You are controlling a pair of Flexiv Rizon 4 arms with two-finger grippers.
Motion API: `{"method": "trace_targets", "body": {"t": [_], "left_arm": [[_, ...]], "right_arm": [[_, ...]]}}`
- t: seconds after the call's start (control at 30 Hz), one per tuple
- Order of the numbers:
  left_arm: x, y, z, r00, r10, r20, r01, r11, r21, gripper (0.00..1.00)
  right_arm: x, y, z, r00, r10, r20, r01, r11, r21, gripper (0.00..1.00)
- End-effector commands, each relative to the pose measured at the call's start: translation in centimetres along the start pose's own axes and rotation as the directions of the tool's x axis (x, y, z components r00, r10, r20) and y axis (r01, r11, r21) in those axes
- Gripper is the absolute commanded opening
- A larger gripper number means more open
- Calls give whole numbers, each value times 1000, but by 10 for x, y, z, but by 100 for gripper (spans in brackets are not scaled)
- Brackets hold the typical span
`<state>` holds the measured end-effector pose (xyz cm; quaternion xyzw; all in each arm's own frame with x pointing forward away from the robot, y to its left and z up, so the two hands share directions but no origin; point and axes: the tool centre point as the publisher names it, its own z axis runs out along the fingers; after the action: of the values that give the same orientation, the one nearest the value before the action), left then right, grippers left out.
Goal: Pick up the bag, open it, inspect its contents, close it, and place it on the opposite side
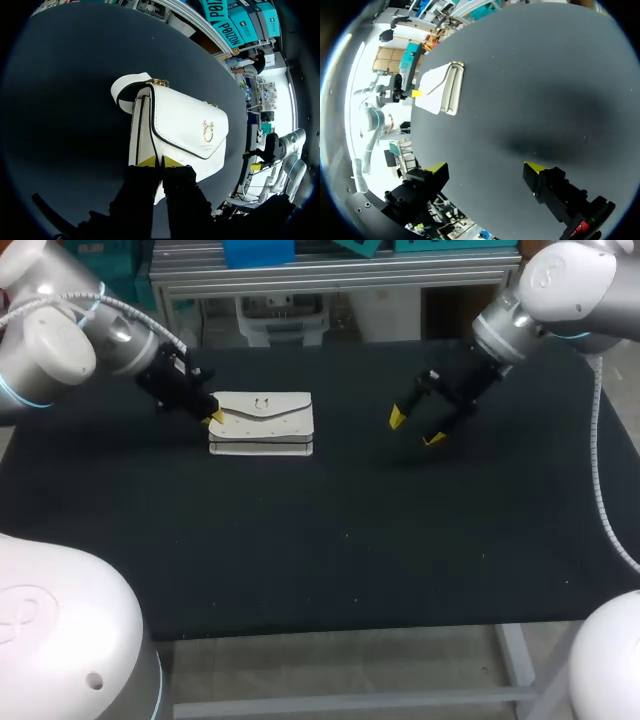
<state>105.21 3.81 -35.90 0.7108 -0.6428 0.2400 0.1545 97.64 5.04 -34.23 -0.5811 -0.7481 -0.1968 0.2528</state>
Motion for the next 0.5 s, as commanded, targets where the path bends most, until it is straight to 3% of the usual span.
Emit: {"method": "trace_targets", "body": {"t": [0.03,0.2,0.5], "left_arm": [[-20,-9,-21,1000,8,-4,-8,1000,30,0],[-42,-22,-36,1000,4,21,-5,999,39,0],[-83,-49,-53,997,9,75,-11,1000,24,0]], "right_arm": [[-11,-8,-23,998,19,58,-18,1000,-23,100],[-31,-4,-46,992,57,117,-53,998,-37,100],[-46,5,-70,977,68,200,-61,997,-41,100]]}}
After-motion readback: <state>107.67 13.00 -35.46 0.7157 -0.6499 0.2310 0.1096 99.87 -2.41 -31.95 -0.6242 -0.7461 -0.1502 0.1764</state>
